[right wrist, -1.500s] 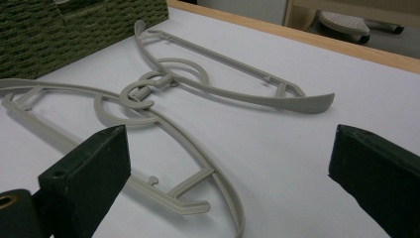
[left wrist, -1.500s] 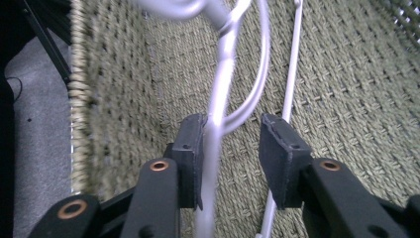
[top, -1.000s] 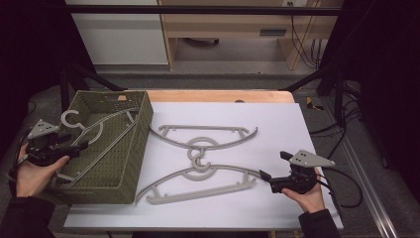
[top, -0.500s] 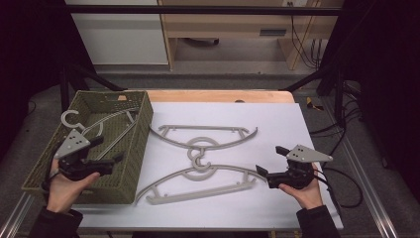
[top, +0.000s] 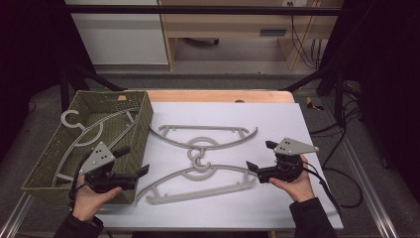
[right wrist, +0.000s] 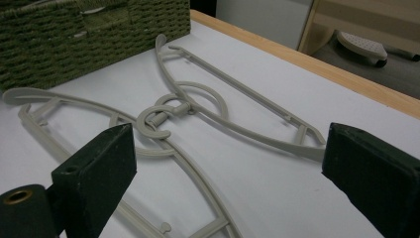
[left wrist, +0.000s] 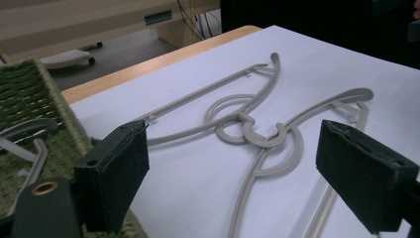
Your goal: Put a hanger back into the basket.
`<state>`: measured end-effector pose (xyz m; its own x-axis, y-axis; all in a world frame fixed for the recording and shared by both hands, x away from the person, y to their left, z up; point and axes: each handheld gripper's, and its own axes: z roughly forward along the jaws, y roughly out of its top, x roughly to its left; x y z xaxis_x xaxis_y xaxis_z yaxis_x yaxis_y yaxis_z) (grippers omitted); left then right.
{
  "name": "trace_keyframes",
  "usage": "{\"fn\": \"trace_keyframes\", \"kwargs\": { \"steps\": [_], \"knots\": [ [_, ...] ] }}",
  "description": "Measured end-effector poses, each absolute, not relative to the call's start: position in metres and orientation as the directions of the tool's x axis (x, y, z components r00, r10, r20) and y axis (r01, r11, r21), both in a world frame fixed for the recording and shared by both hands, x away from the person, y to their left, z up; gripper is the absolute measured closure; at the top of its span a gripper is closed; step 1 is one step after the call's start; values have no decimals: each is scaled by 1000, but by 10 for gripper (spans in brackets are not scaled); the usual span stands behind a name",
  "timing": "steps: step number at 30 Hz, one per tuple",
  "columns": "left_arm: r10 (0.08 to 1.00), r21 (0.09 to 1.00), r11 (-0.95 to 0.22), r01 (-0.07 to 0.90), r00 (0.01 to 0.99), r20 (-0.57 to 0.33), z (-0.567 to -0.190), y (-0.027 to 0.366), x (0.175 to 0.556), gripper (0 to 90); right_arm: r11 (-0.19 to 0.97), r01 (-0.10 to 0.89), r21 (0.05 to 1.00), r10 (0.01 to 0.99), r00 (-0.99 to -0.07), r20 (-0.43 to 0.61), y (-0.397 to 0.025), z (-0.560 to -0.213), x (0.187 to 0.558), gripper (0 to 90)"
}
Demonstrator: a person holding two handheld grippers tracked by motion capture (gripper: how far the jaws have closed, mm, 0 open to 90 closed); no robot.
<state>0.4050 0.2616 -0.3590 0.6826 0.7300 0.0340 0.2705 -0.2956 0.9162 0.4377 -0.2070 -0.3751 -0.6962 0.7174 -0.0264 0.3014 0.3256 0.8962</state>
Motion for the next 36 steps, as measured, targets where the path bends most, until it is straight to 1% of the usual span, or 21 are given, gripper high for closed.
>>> {"fn": "trace_keyframes", "kwargs": {
  "steps": [10,18,29,30,36],
  "knots": [
    [691,912,-316,262,722,32,-370,243,402,124,389,315,866,690,-722,-47,-187,-372,459,77],
    [671,903,-334,270,741,27,-379,237,403,120,448,334,829,659,-750,-54,-168,-373,479,96],
    [654,901,-343,266,756,26,-380,235,403,118,557,363,747,617,-783,-80,-142,-381,510,126],
    [654,900,-346,264,756,29,-380,235,403,117,585,359,727,604,-792,-95,-135,-383,517,132],
    [652,900,-346,266,758,27,-380,236,404,117,616,370,696,594,-798,-102,-125,-389,532,155]
  ]
}}
